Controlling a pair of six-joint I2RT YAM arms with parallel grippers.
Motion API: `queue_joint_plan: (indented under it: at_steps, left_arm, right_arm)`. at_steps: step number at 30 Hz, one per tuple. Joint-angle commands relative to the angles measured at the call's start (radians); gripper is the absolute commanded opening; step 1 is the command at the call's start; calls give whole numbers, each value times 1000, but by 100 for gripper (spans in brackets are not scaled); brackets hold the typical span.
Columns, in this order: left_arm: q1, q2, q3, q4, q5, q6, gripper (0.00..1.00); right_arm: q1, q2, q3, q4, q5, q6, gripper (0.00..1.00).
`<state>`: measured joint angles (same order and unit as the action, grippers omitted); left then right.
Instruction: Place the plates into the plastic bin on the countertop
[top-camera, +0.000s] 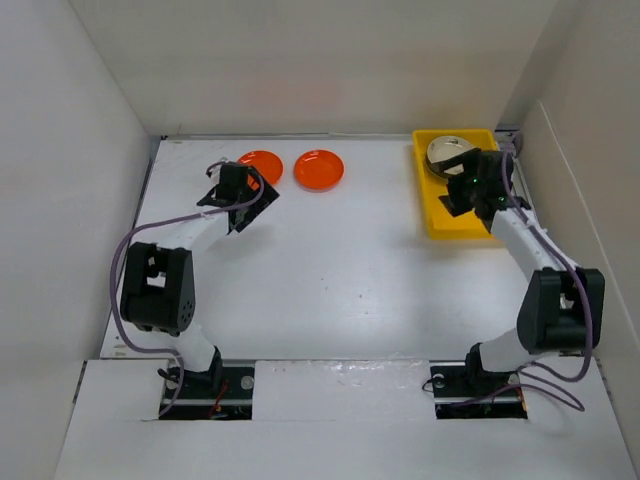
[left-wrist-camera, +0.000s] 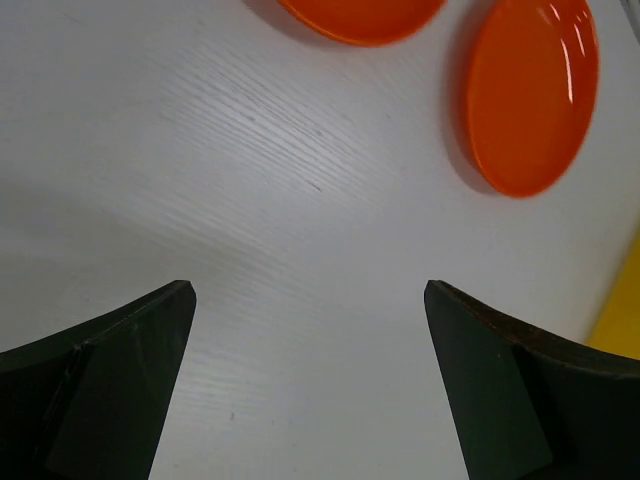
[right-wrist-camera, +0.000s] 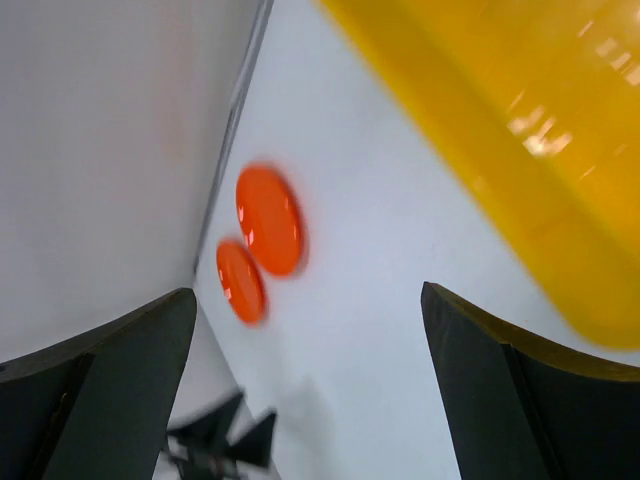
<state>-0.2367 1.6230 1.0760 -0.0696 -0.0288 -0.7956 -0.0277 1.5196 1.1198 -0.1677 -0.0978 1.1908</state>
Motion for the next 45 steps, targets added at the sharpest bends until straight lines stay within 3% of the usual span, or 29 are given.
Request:
queue_joint_plan:
  at_steps: [1, 4, 11, 17, 18, 24, 26, 29, 30, 32, 38, 45]
  left_arm:
    - [69, 43, 47, 94, 41, -69, 100]
    - [132, 167, 82, 142, 55, -80, 100]
    - [188, 346, 206, 203, 75, -128, 100]
    - [197, 449, 320, 71, 14, -172, 93]
    - [197, 459, 347, 57, 1, -172, 83]
    - [197, 518, 407, -5, -20, -183, 52]
    - [197, 532, 449, -44, -31, -183, 33]
    - [197, 551, 476, -67, -40, -172, 27]
    - [197, 560, 476, -67, -40, -172, 15]
    - [206, 572, 501, -85, -40, -172, 3]
    - [217, 490, 498, -95, -57, -162, 0]
    - [140, 76, 264, -36, -93, -94, 0]
  right_arm:
    - [107, -126, -156, 161, -69, -85, 100]
    - [155, -244, -259, 245, -152, -105, 100]
    - [259, -299, -334, 284, -302, -169, 96]
    - [304, -378, -403, 309, -321, -158, 92]
    - [304, -378, -413, 309, -321, -158, 92]
    - [285, -398, -413, 309, -330, -149, 91]
    - [275, -389, -413, 309, -355, -149, 91]
    - [265, -389, -413, 332, -365, -149, 90]
    - [265, -389, -413, 332, -365, -149, 90]
    - [265, -389, -413, 332, -375, -149, 90]
    - [302, -351, -365, 332, -425, -244, 89]
    - [434, -201, -227, 332, -473, -413, 89]
